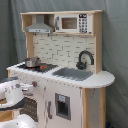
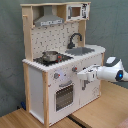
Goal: Play with the kitchen
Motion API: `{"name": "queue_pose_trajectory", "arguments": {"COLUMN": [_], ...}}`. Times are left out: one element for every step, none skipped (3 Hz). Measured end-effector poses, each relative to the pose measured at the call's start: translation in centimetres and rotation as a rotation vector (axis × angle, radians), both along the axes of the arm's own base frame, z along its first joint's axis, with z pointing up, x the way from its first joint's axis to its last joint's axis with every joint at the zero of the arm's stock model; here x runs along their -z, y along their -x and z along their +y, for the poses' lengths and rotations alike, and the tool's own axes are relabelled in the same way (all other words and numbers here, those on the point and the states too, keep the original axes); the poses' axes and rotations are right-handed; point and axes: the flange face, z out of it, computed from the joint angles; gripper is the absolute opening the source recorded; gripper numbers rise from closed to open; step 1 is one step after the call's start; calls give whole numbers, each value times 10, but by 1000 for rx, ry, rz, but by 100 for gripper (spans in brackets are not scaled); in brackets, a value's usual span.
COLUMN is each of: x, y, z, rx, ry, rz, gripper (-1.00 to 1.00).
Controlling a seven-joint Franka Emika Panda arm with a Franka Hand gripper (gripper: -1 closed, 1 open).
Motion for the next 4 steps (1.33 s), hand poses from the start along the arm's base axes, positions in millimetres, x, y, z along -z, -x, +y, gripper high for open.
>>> {"name": "queue_pose_trajectory", "arguments": {"x": [0, -1, 10, 19], "y": [-23, -27, -31, -39], "z": [-16, -18, -18, -15], "rx": [26, 54, 71, 84], "ry": [38, 16, -16, -47], "rz": [-1, -65, -86, -109], "gripper": [100, 100, 100, 100]}}
